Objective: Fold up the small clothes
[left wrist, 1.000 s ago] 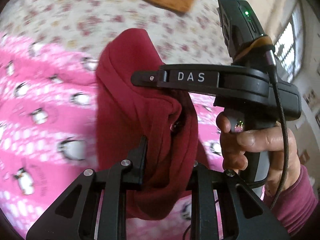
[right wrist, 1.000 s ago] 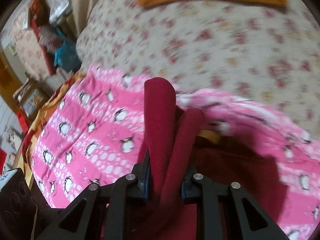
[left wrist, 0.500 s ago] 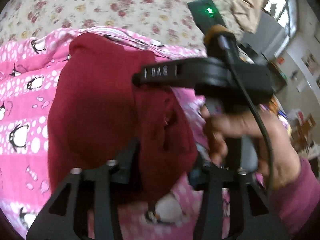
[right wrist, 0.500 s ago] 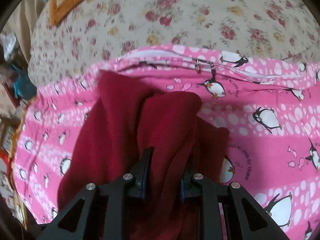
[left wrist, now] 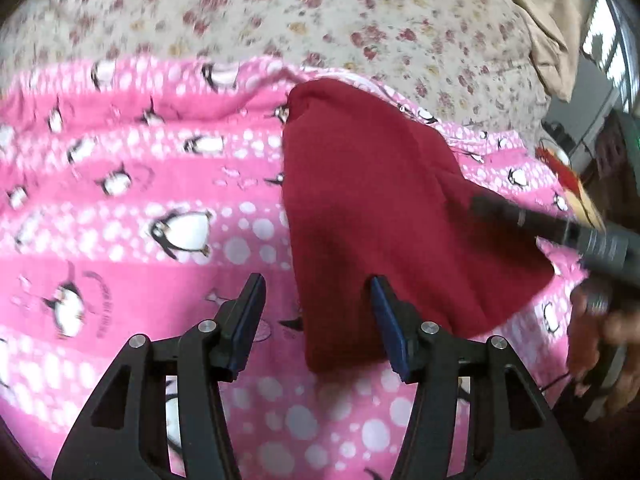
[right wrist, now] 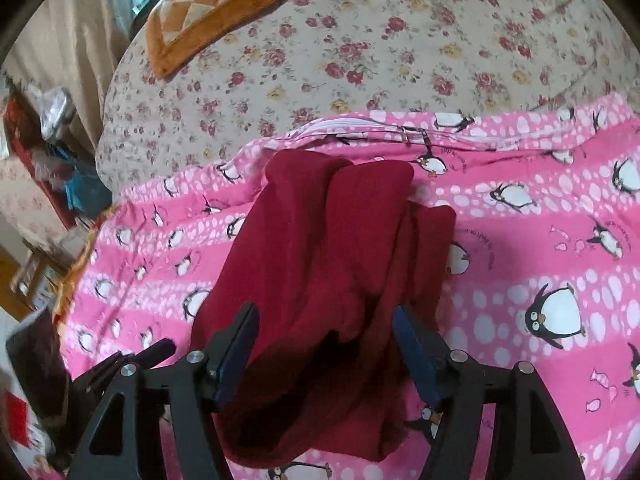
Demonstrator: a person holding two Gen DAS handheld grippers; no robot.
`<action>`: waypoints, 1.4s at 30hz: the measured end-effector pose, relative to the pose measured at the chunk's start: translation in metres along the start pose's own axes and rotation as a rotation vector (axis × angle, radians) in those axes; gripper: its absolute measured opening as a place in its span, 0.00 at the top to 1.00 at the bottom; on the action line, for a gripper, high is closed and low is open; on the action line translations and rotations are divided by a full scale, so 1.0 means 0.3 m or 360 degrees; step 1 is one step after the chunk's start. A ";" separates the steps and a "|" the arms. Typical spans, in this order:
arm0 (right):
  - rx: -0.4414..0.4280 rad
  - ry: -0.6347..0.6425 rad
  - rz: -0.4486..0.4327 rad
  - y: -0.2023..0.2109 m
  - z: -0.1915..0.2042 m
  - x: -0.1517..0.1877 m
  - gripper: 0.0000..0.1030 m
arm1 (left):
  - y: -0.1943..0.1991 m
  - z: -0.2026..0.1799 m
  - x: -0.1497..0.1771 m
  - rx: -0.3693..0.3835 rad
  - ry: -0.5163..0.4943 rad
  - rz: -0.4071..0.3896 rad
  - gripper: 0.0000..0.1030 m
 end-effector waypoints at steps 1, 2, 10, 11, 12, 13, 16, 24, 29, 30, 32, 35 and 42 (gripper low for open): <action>0.0061 0.0086 0.0030 -0.014 0.007 0.010 0.40 | 0.002 -0.007 0.017 0.0005 -0.0013 0.0011 0.47; 0.0174 0.0184 0.0074 -0.029 0.001 0.029 0.50 | -0.009 -0.014 0.022 0.0025 -0.0040 0.0020 0.47; 0.0225 0.0220 0.0124 0.000 -0.048 0.080 0.66 | 0.009 -0.011 0.009 0.0106 -0.0021 0.0014 0.47; 0.0230 0.0216 0.0102 0.011 -0.042 0.072 0.66 | 0.006 -0.008 0.001 0.0114 -0.0005 0.0016 0.47; 0.0229 0.0196 0.0058 0.022 -0.037 0.057 0.62 | 0.004 -0.005 -0.005 0.0116 0.0011 0.0017 0.47; 0.0231 0.0161 -0.0006 0.039 -0.036 0.040 0.50 | 0.002 -0.005 -0.008 0.0118 0.0017 0.0019 0.47; 0.0227 0.0115 -0.0139 0.068 -0.020 -0.037 0.39 | -0.006 -0.008 -0.012 0.0109 0.0035 0.0020 0.38; 0.0154 0.0274 0.0087 -0.206 0.126 -0.253 0.39 | -0.039 0.002 0.004 0.0121 0.0082 0.0056 0.32; 0.0316 0.0119 0.0189 -0.409 0.007 -0.300 0.40 | -0.052 0.007 0.006 0.0138 0.0082 0.0064 0.29; 0.0368 0.0064 0.0142 -0.413 -0.037 -0.307 0.40 | -0.054 0.006 0.006 0.0142 0.0079 0.0066 0.27; 0.0422 -0.0078 0.0074 -0.410 -0.129 -0.305 0.39 | -0.058 0.004 0.006 0.0144 0.0076 0.0063 0.26; 0.0317 -0.0157 0.0043 -0.391 -0.153 -0.295 0.39 | -0.057 0.003 0.009 0.0128 0.0065 0.0060 0.26; 0.0336 0.0034 0.0004 -0.214 -0.032 -0.231 0.37 | -0.059 0.009 0.012 0.0101 0.0066 0.0056 0.26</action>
Point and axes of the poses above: each gripper's, at about its wrist camera, not at the fingertips, and y roughly against the way its jaws point, z to its left, x to its underside, the point moved 6 cm from there along -y, roughly the way its jaws point, and after that the axes turned 9 degrees about -x, right-handed, at the moved point
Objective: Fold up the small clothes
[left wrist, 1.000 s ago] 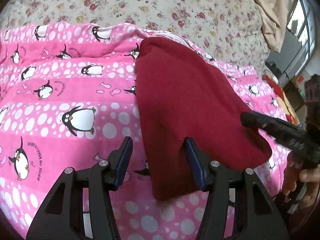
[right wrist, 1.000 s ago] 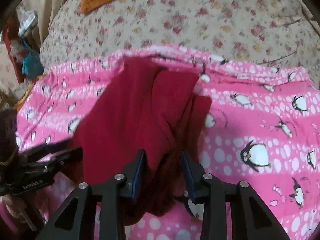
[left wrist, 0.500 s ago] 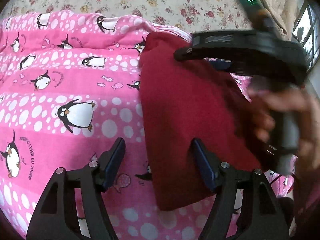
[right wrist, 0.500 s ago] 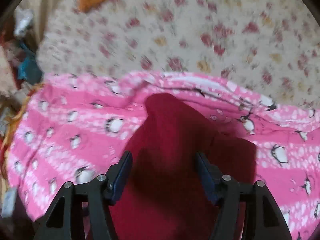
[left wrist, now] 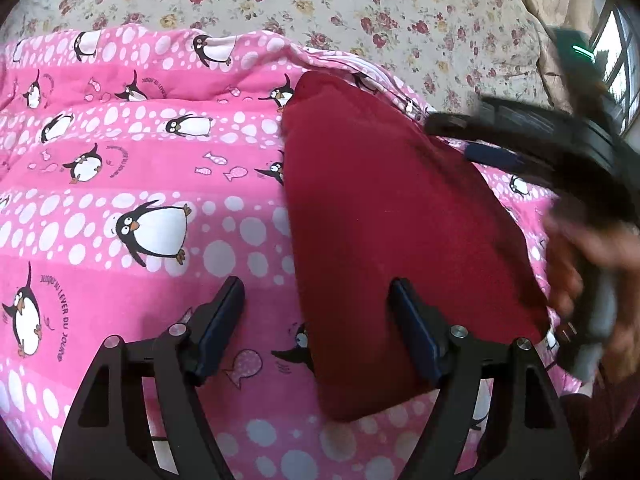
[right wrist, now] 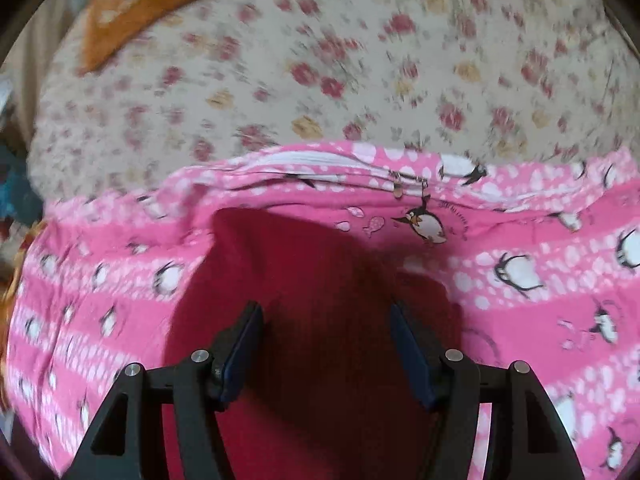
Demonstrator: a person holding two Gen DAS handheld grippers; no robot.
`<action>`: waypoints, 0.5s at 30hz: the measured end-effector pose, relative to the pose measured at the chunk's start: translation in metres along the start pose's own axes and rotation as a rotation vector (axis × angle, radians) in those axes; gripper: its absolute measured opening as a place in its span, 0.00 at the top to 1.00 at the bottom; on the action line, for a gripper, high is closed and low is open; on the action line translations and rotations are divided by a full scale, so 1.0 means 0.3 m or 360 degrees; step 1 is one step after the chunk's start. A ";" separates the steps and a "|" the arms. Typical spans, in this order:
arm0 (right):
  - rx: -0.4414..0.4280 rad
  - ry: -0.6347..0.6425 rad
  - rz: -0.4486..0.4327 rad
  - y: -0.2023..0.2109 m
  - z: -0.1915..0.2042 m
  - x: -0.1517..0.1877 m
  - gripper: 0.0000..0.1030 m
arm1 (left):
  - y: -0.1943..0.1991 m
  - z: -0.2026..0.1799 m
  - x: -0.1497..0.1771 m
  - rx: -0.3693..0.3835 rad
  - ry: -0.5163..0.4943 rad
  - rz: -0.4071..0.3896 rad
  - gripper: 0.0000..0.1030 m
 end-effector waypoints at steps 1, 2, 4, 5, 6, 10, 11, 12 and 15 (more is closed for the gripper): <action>-0.0007 0.0032 -0.0016 0.034 0.012 0.018 0.36 | 0.000 0.001 0.000 0.0002 0.0003 0.0002 0.26; -0.0006 0.0065 -0.0035 0.076 0.017 0.046 0.35 | 0.001 0.001 0.001 0.0002 0.0004 0.0001 0.26; 0.0034 0.0093 -0.0075 0.141 -0.002 0.110 0.30 | 0.002 -0.001 0.003 -0.0006 0.0000 -0.0009 0.26; 0.0058 0.0094 -0.0076 0.150 -0.020 0.127 0.30 | 0.002 -0.003 0.004 -0.0011 -0.0003 -0.0015 0.25; 0.0101 0.0095 -0.0066 0.152 -0.047 0.161 0.29 | 0.001 -0.005 0.006 -0.0018 -0.0006 -0.0024 0.23; 0.0069 0.0031 -0.0060 0.121 -0.155 0.244 0.19 | -0.008 -0.010 0.013 0.0010 -0.0038 -0.0038 0.20; 0.0045 0.0004 -0.0116 0.129 -0.179 0.249 0.15 | -0.010 -0.009 0.013 0.0020 -0.0040 -0.0037 0.20; 0.0013 -0.0039 -0.0141 0.125 -0.203 0.251 0.08 | -0.011 -0.007 0.013 0.0032 -0.0036 -0.0036 0.20; -0.0170 -0.0224 -0.0115 0.102 -0.237 0.242 0.06 | -0.016 0.000 0.011 0.0063 -0.0014 -0.0032 0.19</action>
Point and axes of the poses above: each gripper's, at about its wrist camera, not at the fingertips, and y roughly against the way its jaws point, z to its left, x to its underside, the point moved 6 cm from there along -y, roughly the way its jaws point, and after that the axes turned 9 degrees about -x, right-handed, at the moved point
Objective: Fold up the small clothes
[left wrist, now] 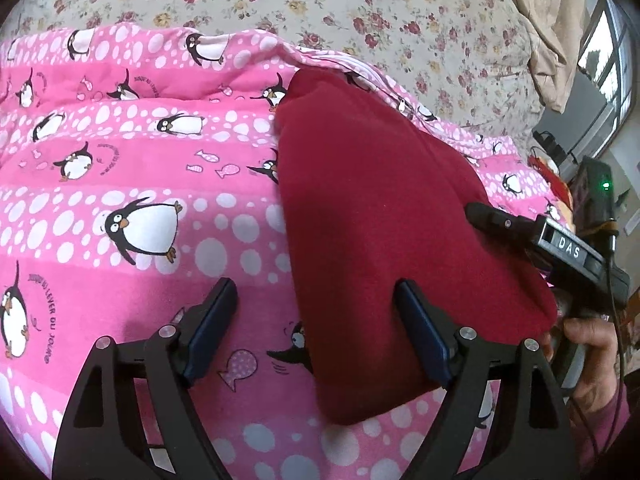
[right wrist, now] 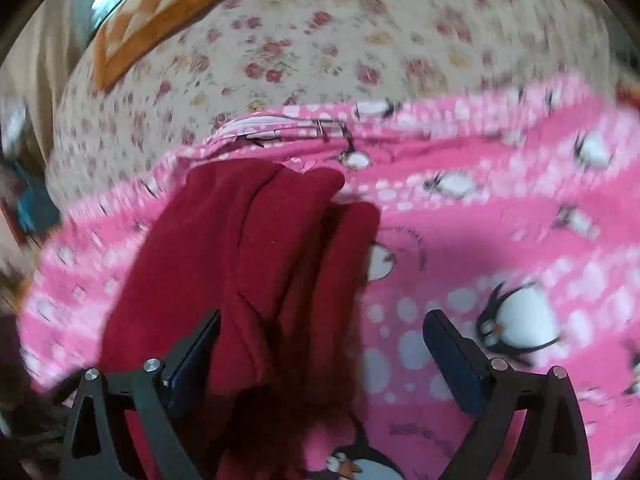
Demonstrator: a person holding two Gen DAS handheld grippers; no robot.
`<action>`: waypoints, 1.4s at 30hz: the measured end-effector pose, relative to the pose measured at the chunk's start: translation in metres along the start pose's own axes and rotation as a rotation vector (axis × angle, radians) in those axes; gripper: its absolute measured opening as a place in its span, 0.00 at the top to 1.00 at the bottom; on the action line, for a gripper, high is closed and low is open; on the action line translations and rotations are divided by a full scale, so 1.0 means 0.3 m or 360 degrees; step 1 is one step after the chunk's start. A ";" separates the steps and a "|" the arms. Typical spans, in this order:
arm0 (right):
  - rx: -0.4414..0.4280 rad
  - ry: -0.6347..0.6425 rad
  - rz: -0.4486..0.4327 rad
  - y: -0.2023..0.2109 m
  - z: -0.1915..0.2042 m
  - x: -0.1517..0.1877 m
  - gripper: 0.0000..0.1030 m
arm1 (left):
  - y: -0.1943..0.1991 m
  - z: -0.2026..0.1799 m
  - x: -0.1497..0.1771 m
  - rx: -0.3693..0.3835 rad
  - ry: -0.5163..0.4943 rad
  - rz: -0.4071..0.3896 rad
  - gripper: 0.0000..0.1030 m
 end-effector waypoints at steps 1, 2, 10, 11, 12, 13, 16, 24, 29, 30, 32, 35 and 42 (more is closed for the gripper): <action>-0.0051 -0.0047 0.0011 -0.009 -0.008 -0.005 0.06 | -0.002 0.000 -0.001 0.0004 0.0001 0.0000 0.19; -0.0082 -0.0067 0.0015 -0.018 -0.014 -0.008 0.05 | -0.003 -0.001 -0.001 0.0005 0.0001 -0.0002 0.19; -0.0149 -0.0066 0.0028 -0.056 0.015 -0.018 0.02 | -0.007 -0.004 -0.001 0.0004 0.0000 -0.0008 0.17; -0.0157 -0.0064 0.0028 -0.058 0.014 -0.016 0.02 | -0.008 -0.004 -0.001 0.0006 0.0000 -0.0006 0.17; -0.0165 -0.0062 0.0027 -0.062 0.019 -0.017 0.02 | -0.008 -0.005 -0.001 0.0007 0.0000 -0.0005 0.17; -0.0174 -0.0058 0.0024 -0.061 0.018 -0.018 0.02 | -0.008 -0.005 -0.002 0.0005 0.0000 -0.0006 0.17; -0.0195 -0.0064 0.0010 -0.072 0.025 -0.028 0.02 | -0.012 -0.011 -0.005 -0.0001 -0.0017 0.0016 0.17; -0.0213 -0.0073 0.0035 -0.080 0.043 -0.034 0.02 | -0.017 -0.030 -0.057 0.0042 -0.0065 0.0053 0.17; -0.0261 0.0006 0.0100 -0.088 0.073 -0.042 0.02 | -0.036 -0.025 -0.093 0.0127 -0.0039 0.0135 0.17; -0.0249 0.0047 0.0111 -0.093 0.080 -0.049 0.02 | -0.044 -0.027 -0.103 0.0146 -0.0034 0.0154 0.17; -0.0242 0.0087 0.0121 -0.098 0.086 -0.054 0.02 | -0.055 -0.031 -0.122 0.0184 -0.0007 0.0168 0.17; -0.0270 0.0077 0.0133 -0.102 0.080 -0.052 0.02 | -0.086 -0.041 -0.136 0.0235 0.0013 0.0212 0.17; -0.0330 0.0020 0.0099 -0.103 0.062 -0.057 0.05 | -0.132 -0.031 -0.137 0.0369 0.0090 0.0294 0.14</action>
Point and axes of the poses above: each gripper's, at about its wrist camera, not at the fingertips, and y roughly against the way its jaws point, z to its left, x to its underside, the point moved 6 cm from there along -y, roughly the way its jaws point, and after that the axes turned 9 degrees about -x, right-handed, at the moved point
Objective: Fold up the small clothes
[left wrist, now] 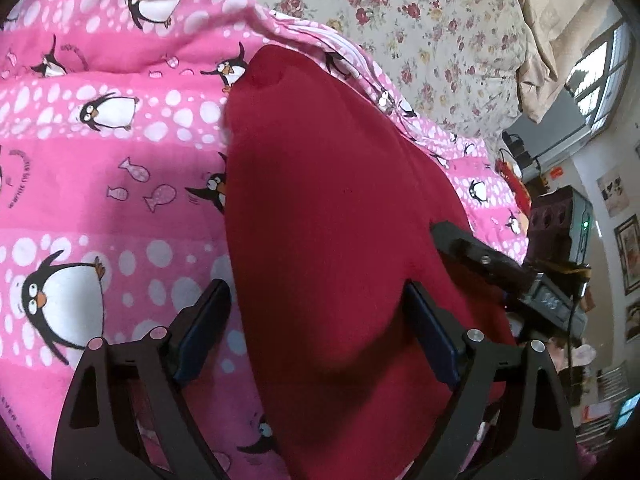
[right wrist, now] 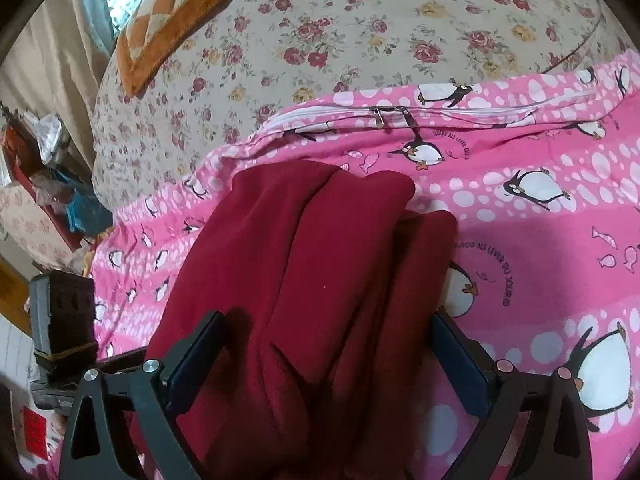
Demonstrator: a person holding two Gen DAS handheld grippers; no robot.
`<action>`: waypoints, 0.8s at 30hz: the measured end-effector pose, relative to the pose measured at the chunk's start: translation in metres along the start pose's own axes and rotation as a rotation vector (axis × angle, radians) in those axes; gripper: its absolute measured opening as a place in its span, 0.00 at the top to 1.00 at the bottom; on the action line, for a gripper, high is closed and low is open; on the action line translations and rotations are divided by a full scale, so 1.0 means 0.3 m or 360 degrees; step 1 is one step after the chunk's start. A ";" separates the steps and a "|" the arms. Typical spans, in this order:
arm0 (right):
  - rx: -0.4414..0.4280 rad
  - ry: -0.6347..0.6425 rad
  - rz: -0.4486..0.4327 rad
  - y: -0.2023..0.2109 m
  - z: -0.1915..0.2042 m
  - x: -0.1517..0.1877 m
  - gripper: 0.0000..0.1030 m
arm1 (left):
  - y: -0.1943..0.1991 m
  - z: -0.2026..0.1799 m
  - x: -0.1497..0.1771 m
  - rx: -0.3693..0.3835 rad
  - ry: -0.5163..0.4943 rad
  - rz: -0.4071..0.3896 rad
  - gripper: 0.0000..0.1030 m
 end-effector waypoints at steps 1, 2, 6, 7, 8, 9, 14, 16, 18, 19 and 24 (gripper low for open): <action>0.0006 0.0005 0.0000 -0.001 0.000 0.001 0.10 | -0.001 0.002 0.000 0.0007 0.0009 -0.0004 0.14; 0.0017 0.0015 -0.0004 -0.002 0.000 0.000 0.14 | 0.001 0.001 0.003 0.0010 0.0004 -0.0016 0.14; 0.0027 0.0034 -0.0033 0.008 0.008 -0.004 0.43 | 0.015 -0.026 0.022 0.0008 -0.0068 -0.0052 0.32; 0.0027 0.0051 -0.0027 0.007 0.016 -0.003 0.48 | 0.019 -0.029 0.022 0.0004 -0.0066 -0.0062 0.34; 0.0031 0.0071 -0.0026 0.008 0.026 -0.002 0.49 | 0.037 -0.030 0.029 0.0001 -0.0056 -0.0077 0.40; 0.0038 0.0094 -0.0035 0.011 0.040 -0.003 0.52 | 0.049 -0.031 0.033 -0.0001 -0.0044 -0.0083 0.46; -0.0080 0.0141 -0.0066 0.076 0.161 0.014 0.57 | 0.210 -0.056 0.123 0.0006 -0.0025 -0.0088 0.54; -0.0138 0.0188 -0.0031 0.106 0.237 0.043 0.58 | 0.297 -0.066 0.184 -0.0030 -0.0023 -0.0094 0.54; -0.0179 0.0218 0.0047 0.129 0.310 0.098 0.58 | 0.391 -0.064 0.265 -0.0060 -0.0026 -0.0107 0.54; -0.0195 0.0223 0.0085 0.138 0.333 0.126 0.58 | 0.415 -0.058 0.297 -0.0079 -0.0025 -0.0100 0.54; -0.0156 0.0275 0.0262 0.137 0.401 0.320 0.57 | 0.405 0.029 0.475 -0.0255 0.0041 -0.0022 0.52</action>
Point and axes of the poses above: each gripper's, at about its wrist camera, not at the fingertips, and y roughly against the way its jaws point, z to its left, x to its underside, the point moved 6 cm from there along -y, roughly the way its jaws point, and after that the axes turned 9 degrees about -x, right-handed, at the moved point
